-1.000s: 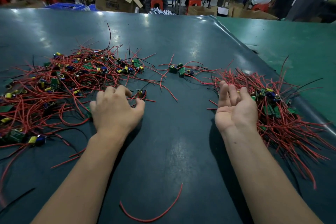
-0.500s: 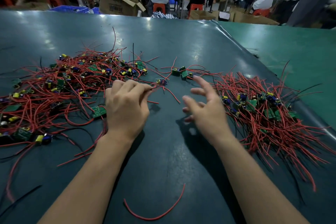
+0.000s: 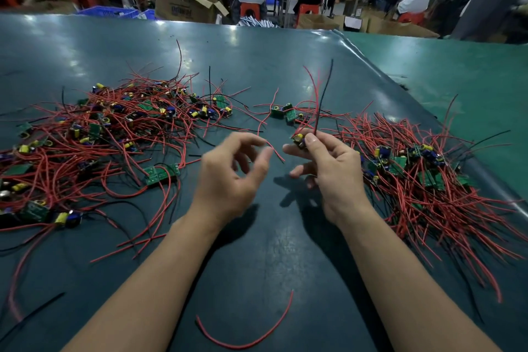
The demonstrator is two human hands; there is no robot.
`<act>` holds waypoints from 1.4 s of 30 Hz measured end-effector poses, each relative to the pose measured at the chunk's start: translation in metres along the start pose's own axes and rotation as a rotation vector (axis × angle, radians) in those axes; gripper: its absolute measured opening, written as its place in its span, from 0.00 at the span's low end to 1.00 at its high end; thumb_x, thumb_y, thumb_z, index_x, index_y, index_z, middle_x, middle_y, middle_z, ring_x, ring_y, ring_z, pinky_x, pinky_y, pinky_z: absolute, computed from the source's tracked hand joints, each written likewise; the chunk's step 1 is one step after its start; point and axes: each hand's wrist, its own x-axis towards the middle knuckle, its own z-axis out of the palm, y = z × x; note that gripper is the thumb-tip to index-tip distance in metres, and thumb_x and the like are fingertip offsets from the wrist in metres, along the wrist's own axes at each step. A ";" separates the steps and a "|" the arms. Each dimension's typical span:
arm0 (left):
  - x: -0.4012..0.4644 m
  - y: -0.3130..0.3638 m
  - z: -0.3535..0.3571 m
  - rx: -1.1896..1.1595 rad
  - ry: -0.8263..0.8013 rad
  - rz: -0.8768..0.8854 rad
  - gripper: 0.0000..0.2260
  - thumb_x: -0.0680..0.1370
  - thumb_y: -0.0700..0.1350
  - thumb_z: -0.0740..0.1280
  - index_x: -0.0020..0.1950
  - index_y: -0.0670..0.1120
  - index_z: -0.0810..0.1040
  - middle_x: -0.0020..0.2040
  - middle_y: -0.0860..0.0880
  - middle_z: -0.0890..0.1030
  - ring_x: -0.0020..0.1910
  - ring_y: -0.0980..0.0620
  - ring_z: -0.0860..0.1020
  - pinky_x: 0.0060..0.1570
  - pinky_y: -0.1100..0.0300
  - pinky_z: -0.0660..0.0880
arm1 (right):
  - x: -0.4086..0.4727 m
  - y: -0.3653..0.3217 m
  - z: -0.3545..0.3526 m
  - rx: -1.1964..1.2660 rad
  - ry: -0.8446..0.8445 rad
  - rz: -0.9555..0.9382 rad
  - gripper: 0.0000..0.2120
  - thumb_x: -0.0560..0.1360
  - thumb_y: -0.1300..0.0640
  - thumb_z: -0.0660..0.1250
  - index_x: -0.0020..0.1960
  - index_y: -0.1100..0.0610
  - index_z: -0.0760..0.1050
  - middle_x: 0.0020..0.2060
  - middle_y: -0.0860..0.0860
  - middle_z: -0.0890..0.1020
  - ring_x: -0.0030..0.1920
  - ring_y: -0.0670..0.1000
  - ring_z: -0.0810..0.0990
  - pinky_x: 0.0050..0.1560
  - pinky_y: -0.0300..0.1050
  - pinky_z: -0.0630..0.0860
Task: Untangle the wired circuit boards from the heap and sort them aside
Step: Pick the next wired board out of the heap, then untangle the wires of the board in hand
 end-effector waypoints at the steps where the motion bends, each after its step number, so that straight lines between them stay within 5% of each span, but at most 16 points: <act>1: -0.001 -0.001 0.003 -0.031 -0.087 -0.051 0.08 0.75 0.49 0.70 0.52 0.47 0.80 0.38 0.54 0.80 0.33 0.53 0.76 0.35 0.61 0.74 | -0.002 0.000 0.002 -0.028 -0.031 -0.036 0.06 0.81 0.62 0.63 0.52 0.59 0.79 0.43 0.59 0.85 0.25 0.47 0.79 0.19 0.33 0.66; 4: -0.001 -0.006 0.005 -0.053 -0.200 -0.118 0.10 0.76 0.49 0.71 0.57 0.51 0.79 0.39 0.53 0.81 0.34 0.52 0.78 0.35 0.62 0.76 | -0.008 0.005 0.005 -0.199 -0.126 -0.126 0.03 0.80 0.62 0.64 0.52 0.57 0.77 0.39 0.55 0.85 0.23 0.51 0.77 0.20 0.34 0.68; 8: 0.002 -0.008 0.002 -0.191 -0.226 -0.210 0.09 0.78 0.42 0.70 0.54 0.55 0.78 0.42 0.45 0.83 0.38 0.44 0.81 0.42 0.44 0.79 | -0.008 0.009 0.005 -0.424 -0.169 -0.188 0.07 0.80 0.57 0.65 0.46 0.47 0.70 0.37 0.49 0.86 0.24 0.53 0.81 0.21 0.37 0.68; 13: 0.003 -0.007 0.000 -0.250 -0.296 -0.220 0.12 0.77 0.36 0.69 0.56 0.51 0.78 0.43 0.39 0.81 0.37 0.38 0.78 0.37 0.47 0.76 | -0.006 0.009 0.001 -0.491 -0.237 -0.167 0.09 0.79 0.57 0.65 0.45 0.45 0.70 0.37 0.55 0.85 0.28 0.55 0.80 0.24 0.40 0.70; 17: 0.004 -0.005 0.002 -0.308 -0.232 -0.282 0.08 0.76 0.32 0.68 0.47 0.45 0.78 0.40 0.43 0.83 0.36 0.47 0.81 0.38 0.49 0.78 | -0.007 0.004 0.005 -0.248 -0.219 0.001 0.05 0.81 0.59 0.64 0.47 0.52 0.70 0.38 0.56 0.85 0.27 0.56 0.81 0.20 0.39 0.68; 22: 0.006 -0.002 0.005 -0.493 -0.164 -0.361 0.04 0.77 0.29 0.65 0.50 0.36 0.76 0.36 0.47 0.82 0.32 0.56 0.79 0.36 0.65 0.77 | -0.008 -0.002 0.009 0.161 -0.134 0.266 0.03 0.80 0.59 0.63 0.47 0.54 0.71 0.38 0.53 0.84 0.28 0.50 0.81 0.21 0.36 0.66; 29: 0.001 0.001 0.008 -0.360 -0.229 -0.275 0.08 0.75 0.31 0.70 0.51 0.39 0.75 0.42 0.43 0.81 0.39 0.54 0.80 0.42 0.65 0.76 | -0.008 0.001 0.008 0.056 -0.113 0.272 0.05 0.76 0.60 0.69 0.42 0.57 0.76 0.36 0.51 0.84 0.29 0.47 0.82 0.22 0.36 0.71; 35: 0.002 0.001 0.009 -0.291 -0.192 -0.256 0.08 0.73 0.36 0.74 0.47 0.40 0.77 0.39 0.49 0.82 0.37 0.56 0.80 0.43 0.63 0.78 | -0.005 0.002 0.008 -0.013 -0.015 0.168 0.04 0.74 0.59 0.73 0.40 0.57 0.81 0.33 0.50 0.84 0.27 0.47 0.79 0.22 0.36 0.69; 42: 0.003 0.007 0.006 -0.351 -0.177 -0.301 0.08 0.71 0.34 0.75 0.46 0.35 0.78 0.38 0.38 0.83 0.34 0.49 0.80 0.39 0.55 0.79 | 0.005 0.001 -0.001 0.077 0.147 0.114 0.06 0.75 0.60 0.72 0.40 0.59 0.81 0.35 0.50 0.85 0.28 0.43 0.78 0.22 0.34 0.69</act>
